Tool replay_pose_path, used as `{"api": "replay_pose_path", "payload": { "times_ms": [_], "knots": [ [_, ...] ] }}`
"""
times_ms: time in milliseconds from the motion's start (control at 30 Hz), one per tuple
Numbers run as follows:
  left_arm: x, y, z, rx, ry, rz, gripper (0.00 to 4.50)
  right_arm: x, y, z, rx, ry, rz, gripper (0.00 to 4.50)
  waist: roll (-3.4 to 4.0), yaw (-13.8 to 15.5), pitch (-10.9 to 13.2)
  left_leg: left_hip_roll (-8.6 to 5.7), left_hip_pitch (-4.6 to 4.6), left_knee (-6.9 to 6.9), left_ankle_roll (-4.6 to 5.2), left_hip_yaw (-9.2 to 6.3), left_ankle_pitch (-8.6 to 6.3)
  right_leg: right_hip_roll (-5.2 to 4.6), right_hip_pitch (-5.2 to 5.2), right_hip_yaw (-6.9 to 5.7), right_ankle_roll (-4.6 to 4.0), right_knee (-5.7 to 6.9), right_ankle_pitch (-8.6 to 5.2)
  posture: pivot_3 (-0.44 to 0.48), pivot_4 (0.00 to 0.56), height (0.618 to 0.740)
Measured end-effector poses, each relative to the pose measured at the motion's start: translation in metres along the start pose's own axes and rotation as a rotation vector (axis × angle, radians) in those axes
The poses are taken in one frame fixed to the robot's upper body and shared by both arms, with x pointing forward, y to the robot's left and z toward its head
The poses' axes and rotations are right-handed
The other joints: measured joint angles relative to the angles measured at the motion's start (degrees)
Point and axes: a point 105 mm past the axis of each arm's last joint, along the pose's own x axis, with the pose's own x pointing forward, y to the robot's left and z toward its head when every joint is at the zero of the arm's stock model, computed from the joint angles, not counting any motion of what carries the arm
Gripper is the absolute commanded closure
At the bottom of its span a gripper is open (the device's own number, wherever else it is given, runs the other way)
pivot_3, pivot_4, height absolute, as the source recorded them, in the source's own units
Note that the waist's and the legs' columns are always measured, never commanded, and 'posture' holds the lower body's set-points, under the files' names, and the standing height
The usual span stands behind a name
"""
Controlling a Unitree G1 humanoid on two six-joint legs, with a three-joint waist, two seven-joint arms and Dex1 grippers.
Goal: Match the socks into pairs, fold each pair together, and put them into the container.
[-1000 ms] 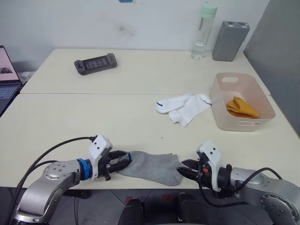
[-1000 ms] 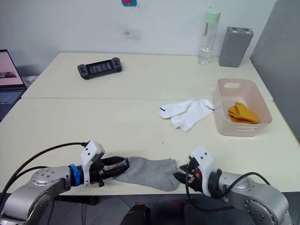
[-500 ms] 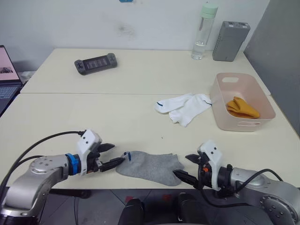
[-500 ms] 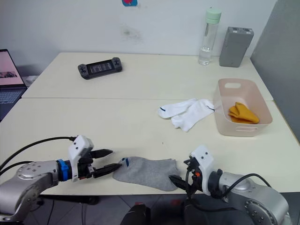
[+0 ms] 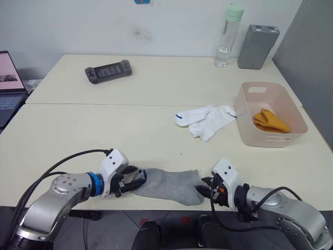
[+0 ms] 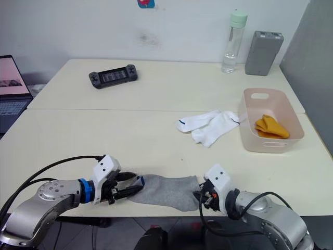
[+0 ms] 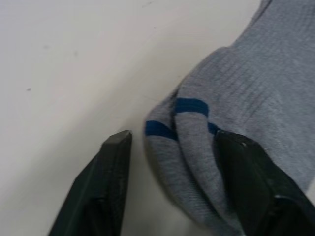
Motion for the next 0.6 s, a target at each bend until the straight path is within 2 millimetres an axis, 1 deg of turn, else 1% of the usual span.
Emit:
{"api": "replay_pose_path", "payload": {
  "times_ms": [33,67,100,167,233,300,367,433,467,533,600],
  "knots": [
    [0.001,-0.001,0.0,-0.009,-0.003,-0.005,2.72,0.0,0.001,0.0,0.0,0.0,0.007,4.02,0.0,0.0,0.0,0.0,-0.01,0.0,0.0,0.0,0.0,0.0,0.0,0.0,0.0,-0.01,0.0,0.0,0.15,0.74],
    [0.002,-0.001,0.002,-0.024,-0.017,-0.007,3.04,0.0,0.001,0.001,0.005,-0.004,0.013,4.4,0.0,0.0,0.0,-0.01,-0.01,0.0,0.0,0.0,0.0,-0.01,0.0,0.0,0.0,-0.01,0.0,0.0,0.15,0.74],
    [0.003,-0.001,0.004,-0.043,-0.037,-0.007,3.32,0.001,0.001,0.002,0.014,-0.012,0.018,4.5,-0.01,0.0,0.0,-0.01,-0.01,0.0,0.0,0.0,0.0,-0.01,0.0,0.0,0.0,-0.02,0.0,0.0,0.15,0.74],
    [0.01,-0.001,0.01,-0.091,-0.074,-0.018,3.95,0.002,-0.004,0.011,0.025,-0.041,0.017,4.5,-0.07,0.1,0.1,-0.02,-0.04,0.04,0.0,-0.01,0.0,-0.01,0.0,0.0,0.09,-0.01,0.06,0.0,0.15,0.74],
    [0.013,0.0,0.015,-0.111,-0.09,-0.019,4.46,0.001,-0.007,0.019,0.027,-0.069,0.014,4.5,-0.14,0.1,0.1,-0.02,-0.05,0.04,0.0,-0.05,0.0,0.0,0.0,-0.03,0.1,0.0,0.07,0.0,0.15,0.74],
    [0.016,0.005,0.022,-0.135,-0.109,-0.009,4.46,0.0,-0.012,0.023,0.029,-0.077,0.006,4.5,-0.14,0.1,0.1,-0.03,-0.05,0.03,0.0,-0.04,0.0,0.01,-0.01,-0.03,0.1,0.0,0.07,0.0,0.15,0.74],
    [0.02,0.013,0.034,-0.166,-0.147,0.007,4.46,0.0,-0.021,0.027,0.038,-0.078,-0.008,4.5,-0.16,0.1,0.1,-0.04,-0.06,0.05,0.0,-0.03,0.0,0.01,0.0,-0.02,0.1,0.0,0.07,0.0,0.15,0.74],
    [0.025,0.022,0.048,-0.175,-0.184,0.024,4.46,0.002,-0.033,0.037,0.029,-0.089,-0.021,4.5,-0.18,0.1,0.1,-0.05,-0.06,0.06,0.0,-0.04,0.0,0.01,-0.01,-0.02,0.12,0.01,0.11,0.0,0.15,0.74],
    [0.026,0.026,0.052,-0.17,-0.19,0.035,4.46,0.002,-0.037,0.042,0.018,-0.097,-0.028,4.5,-0.18,0.0,0.1,-0.05,-0.05,0.04,0.0,-0.03,0.0,0.01,-0.01,-0.02,0.12,0.0,0.11,0.0,0.15,0.74],
    [0.026,0.033,0.05,-0.171,-0.182,0.066,4.46,0.004,-0.042,0.044,0.017,-0.091,-0.03,4.5,-0.17,-0.3,0.1,-0.04,-0.03,0.01,0.0,-0.02,0.0,0.02,-0.04,0.02,-0.06,0.02,0.17,0.0,0.15,0.74],
    [0.028,0.037,0.042,-0.187,-0.157,0.084,4.46,0.009,-0.044,0.041,0.021,-0.072,-0.028,4.5,-0.17,-0.4,0.1,-0.03,-0.05,-0.01,0.01,-0.03,0.0,0.02,-0.07,0.0,-0.21,0.05,0.22,0.0,0.15,0.74]
  ]
}}
